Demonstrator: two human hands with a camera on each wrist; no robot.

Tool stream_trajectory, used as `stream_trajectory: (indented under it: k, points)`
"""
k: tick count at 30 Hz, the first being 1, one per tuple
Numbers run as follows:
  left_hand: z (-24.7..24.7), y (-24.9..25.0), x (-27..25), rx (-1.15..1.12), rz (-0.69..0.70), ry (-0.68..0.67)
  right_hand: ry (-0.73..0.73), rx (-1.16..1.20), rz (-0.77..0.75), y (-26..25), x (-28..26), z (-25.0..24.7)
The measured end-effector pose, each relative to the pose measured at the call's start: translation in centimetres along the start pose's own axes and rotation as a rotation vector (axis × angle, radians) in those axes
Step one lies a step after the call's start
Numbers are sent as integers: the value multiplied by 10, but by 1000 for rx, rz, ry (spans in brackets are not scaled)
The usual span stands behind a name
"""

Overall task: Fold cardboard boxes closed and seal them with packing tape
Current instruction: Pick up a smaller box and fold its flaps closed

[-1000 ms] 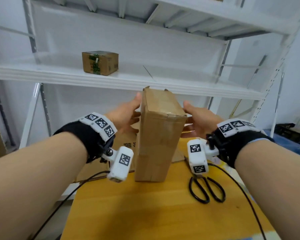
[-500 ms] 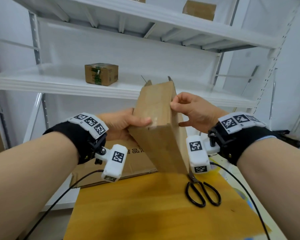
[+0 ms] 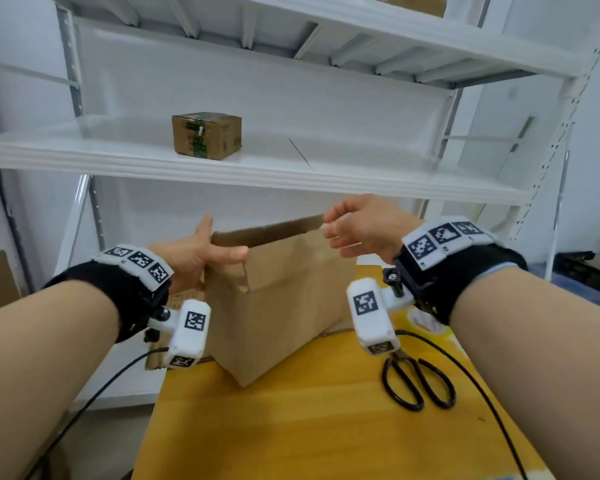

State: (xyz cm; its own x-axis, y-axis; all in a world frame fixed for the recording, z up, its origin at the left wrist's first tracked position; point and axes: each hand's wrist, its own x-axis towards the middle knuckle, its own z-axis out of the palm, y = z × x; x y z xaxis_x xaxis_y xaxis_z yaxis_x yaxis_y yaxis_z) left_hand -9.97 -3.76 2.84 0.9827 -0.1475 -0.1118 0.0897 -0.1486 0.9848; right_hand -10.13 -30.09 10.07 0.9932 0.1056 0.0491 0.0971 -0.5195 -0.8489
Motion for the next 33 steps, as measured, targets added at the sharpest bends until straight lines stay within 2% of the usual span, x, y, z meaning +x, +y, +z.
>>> stream_trajectory:
  k: [4, 6, 8, 9, 11, 13, 15, 19, 22, 24, 27, 30, 33]
  points:
    - [1, -13, 10, 39, 13, 88, -6, -21, 125, 33, 16, 9]
    - [-3, -15, 11, 31, 15, 75, 98, 7, 173, 47, 26, 14]
    - [-8, -20, 10, 48, -4, 29, 266, 43, 236, 58, 37, 13]
    - [-10, -24, 9, 77, -23, -4, 334, 5, 256, 64, 42, 10]
    - [-10, -36, 8, 181, -47, -77, 381, -136, 265, 74, 48, 4]
    - [-7, -50, 9, 320, -36, -153, 347, -200, 292, 83, 50, 1]
    - [-4, -55, 11, 392, -20, -162, 286, -160, 317, 92, 52, 2]
    - [2, -48, 13, 306, -2, -56, 246, 16, 299, 100, 52, 7]
    - [3, -42, 15, 161, 25, -1, 200, 6, 299, 98, 52, 10]
    - [3, -40, 16, 83, 43, 15, 242, 6, 299, 95, 53, 10]
    - [11, -46, 15, 174, 103, 60, 288, 37, 276, 96, 56, 8]
    - [22, -56, 16, 311, 157, 125, 231, 81, 245, 95, 56, 12]
    - [35, -59, 22, 334, 196, 250, 155, 124, 241, 96, 60, 19]
